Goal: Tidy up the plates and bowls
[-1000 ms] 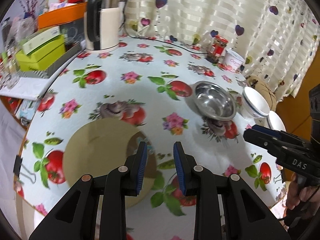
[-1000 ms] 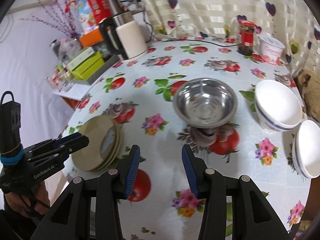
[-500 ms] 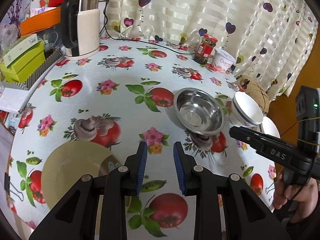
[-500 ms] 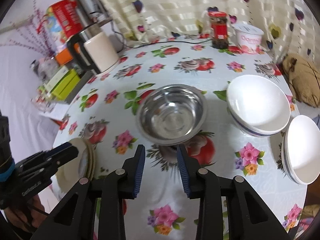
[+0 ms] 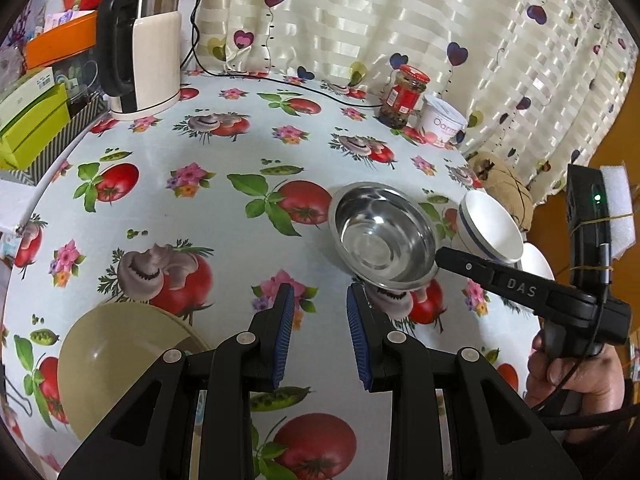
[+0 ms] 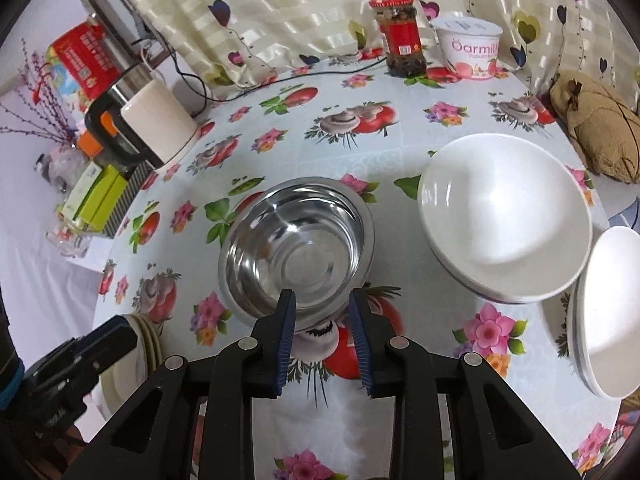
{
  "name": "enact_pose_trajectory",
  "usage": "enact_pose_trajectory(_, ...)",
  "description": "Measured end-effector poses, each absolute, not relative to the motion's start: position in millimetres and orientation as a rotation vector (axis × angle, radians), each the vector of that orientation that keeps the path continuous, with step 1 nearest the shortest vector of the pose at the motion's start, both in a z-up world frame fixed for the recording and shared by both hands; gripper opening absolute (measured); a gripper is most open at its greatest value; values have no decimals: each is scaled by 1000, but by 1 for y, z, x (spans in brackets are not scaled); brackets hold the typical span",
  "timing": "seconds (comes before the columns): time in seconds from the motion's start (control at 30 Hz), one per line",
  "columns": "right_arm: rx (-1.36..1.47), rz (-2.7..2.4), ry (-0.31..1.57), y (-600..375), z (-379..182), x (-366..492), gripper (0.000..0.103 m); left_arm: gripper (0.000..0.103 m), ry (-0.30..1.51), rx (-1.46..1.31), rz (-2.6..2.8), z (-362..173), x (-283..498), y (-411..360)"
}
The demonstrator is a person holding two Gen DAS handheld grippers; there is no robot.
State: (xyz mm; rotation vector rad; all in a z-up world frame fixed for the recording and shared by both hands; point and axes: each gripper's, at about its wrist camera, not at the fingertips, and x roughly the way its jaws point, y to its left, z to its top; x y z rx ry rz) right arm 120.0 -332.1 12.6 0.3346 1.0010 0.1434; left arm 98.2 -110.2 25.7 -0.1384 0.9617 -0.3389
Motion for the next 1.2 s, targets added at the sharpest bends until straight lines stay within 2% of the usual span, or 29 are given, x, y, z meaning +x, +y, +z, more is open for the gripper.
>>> enact_pose_trajectory(0.33, 344, 121, 1038, -332, -3, 132, 25, 28, 988, -143, -340, 16, 100, -111)
enact_pose_trajectory(0.6, 356, 127, 1048, -334, -3, 134, 13, 28, 1004, -157, -352, 10, 101, -111)
enact_pose_trajectory(0.67, 379, 133, 1061, -335, -3, 135, 13, 28, 1007, -159, -356, 9, 100, -111)
enact_pose_trajectory(1.07, 452, 115, 1096, -336, -13, 147, 20, 28, 1018, -189, -356, 3, 100, -103)
enact_pose_trajectory(1.17, 483, 114, 1118, -337, -18, 151, 30, 28, 1021, -197, -359, 1, 101, -102)
enact_pose_trajectory(1.2, 478, 117, 1118, -336, -18, 152, 30, 28, 1023, -199, -361, 0, 101, -102)
